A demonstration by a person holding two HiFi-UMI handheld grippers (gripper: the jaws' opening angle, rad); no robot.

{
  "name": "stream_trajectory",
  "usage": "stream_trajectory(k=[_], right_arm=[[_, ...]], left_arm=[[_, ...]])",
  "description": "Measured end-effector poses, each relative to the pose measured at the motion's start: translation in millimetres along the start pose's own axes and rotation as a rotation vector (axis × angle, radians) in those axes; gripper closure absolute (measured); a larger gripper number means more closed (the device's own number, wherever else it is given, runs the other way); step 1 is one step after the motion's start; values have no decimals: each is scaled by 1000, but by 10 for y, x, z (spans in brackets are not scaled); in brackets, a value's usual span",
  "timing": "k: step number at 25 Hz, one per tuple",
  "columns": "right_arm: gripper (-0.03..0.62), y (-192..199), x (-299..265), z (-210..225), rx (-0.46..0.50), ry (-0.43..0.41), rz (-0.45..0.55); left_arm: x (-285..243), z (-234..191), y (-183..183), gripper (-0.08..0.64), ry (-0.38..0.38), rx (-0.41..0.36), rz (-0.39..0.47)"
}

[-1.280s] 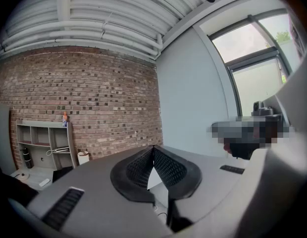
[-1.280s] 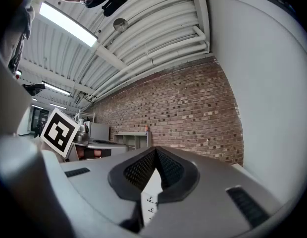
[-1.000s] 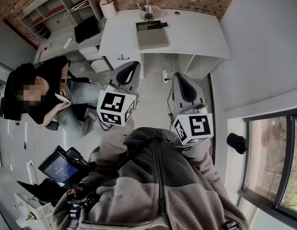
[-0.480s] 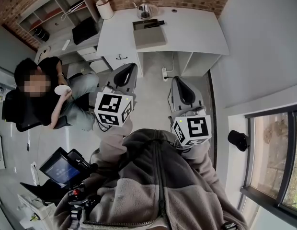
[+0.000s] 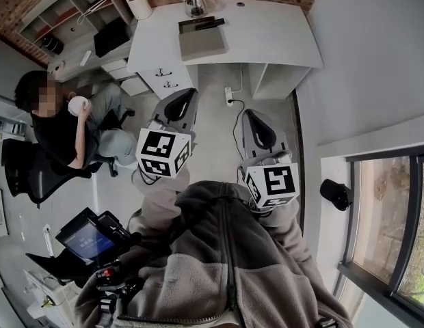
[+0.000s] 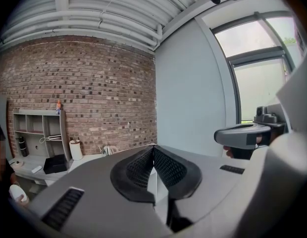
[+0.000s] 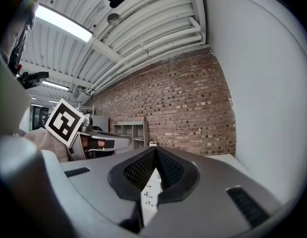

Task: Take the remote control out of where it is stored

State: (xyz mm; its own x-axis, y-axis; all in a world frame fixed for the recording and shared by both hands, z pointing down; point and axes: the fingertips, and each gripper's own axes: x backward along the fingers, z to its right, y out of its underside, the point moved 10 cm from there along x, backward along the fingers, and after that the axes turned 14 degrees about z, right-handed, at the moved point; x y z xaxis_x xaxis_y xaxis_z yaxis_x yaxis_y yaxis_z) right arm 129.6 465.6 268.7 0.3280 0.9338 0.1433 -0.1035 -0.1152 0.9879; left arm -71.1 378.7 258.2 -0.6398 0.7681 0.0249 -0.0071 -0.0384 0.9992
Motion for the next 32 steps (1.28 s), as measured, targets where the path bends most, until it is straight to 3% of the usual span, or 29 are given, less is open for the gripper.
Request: stream_trajectory(k=[9, 19, 25, 32], right_arm=[[589, 130, 289, 403, -43, 66, -1], [589, 279, 199, 563, -57, 124, -37], [589, 387, -246, 711, -40, 149, -56], [589, 561, -1241, 918, -22, 133, -92]], left_arm=[[-74, 101, 107, 554, -51, -19, -31], [-416, -18, 243, 554, -11, -5, -48], [-823, -390, 383, 554, 1, 24, -44], [-1380, -1178, 537, 554, -27, 61, -55]])
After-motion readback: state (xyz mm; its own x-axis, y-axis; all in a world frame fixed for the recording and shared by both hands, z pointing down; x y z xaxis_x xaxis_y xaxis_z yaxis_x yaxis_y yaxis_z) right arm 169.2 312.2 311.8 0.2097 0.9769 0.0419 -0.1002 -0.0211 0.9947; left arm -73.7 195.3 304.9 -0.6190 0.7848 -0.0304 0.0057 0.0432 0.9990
